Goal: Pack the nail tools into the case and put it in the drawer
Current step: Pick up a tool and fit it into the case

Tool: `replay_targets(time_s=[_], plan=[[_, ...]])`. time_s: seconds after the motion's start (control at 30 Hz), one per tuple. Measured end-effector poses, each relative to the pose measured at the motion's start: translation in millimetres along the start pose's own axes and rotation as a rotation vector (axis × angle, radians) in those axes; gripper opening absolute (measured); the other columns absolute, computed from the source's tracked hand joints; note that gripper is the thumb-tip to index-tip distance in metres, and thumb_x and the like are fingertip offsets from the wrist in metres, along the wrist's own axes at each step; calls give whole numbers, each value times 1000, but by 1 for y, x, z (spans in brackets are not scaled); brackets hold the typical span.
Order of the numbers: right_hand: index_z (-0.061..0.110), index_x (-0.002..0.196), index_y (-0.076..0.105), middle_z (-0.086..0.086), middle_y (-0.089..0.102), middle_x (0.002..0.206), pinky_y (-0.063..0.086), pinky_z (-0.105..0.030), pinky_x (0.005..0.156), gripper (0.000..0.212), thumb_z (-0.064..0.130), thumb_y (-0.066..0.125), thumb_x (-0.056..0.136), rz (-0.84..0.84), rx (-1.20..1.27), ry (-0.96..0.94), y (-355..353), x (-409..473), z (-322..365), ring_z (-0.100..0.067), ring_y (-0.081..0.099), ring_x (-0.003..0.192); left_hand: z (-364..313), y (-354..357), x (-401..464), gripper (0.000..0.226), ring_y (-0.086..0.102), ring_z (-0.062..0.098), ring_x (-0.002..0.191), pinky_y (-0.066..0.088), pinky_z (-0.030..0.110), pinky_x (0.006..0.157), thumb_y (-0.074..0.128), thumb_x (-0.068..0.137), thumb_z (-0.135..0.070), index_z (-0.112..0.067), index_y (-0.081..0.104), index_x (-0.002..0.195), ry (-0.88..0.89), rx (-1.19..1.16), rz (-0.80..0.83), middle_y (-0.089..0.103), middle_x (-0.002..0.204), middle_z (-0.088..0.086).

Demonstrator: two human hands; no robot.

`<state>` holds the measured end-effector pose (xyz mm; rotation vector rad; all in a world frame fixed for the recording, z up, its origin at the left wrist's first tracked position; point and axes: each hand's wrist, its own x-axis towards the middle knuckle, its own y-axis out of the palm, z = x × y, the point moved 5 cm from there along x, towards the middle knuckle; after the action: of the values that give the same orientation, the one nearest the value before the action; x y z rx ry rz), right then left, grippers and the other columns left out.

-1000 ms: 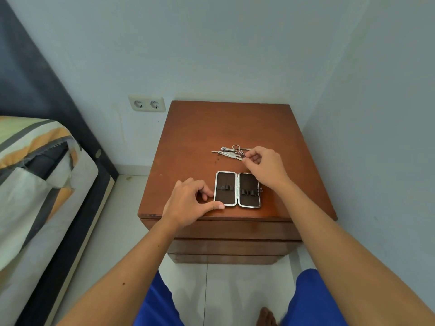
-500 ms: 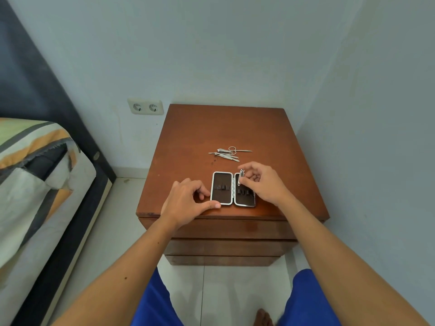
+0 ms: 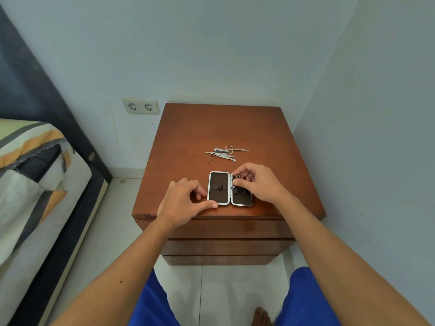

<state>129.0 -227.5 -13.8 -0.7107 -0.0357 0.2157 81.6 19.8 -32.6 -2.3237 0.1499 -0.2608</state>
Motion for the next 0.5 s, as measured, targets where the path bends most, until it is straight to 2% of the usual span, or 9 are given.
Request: replay_targets(time_s=[0.17,0.33,0.43,0.5], plan=[[31,102,77,10,72,86,42,-13,58,16,30,84,88,-45,24,-5,1,-2,0,-4,47,61,-2,0,0,44,53,1,88,37,25,79,76,67,-79,-38,64,81,18,1,-4,66,79,-18],[36,93,77,11,64,67,37,-19,56,14,31,86,85,-104,68,-1,2,-2,-3,-6,42,54,3,2,1,47,53,7,90,38,27,75,74,66,-84,-41,64,81,0,11,5,65,81,-18],[37,92,77,8,73,80,42,-23,60,14,31,87,85,-117,118,5,2,-2,-4,-6,41,55,2,1,0,45,53,5,89,37,26,75,76,67,-81,-39,64,80,4,8,-2,65,80,-18],[38,91,77,8,74,81,42,-23,61,13,32,87,85,-120,115,8,2,-1,-4,-5,42,56,-1,0,0,44,53,4,88,36,26,76,77,68,-78,-38,65,80,9,8,-1,65,80,-18]])
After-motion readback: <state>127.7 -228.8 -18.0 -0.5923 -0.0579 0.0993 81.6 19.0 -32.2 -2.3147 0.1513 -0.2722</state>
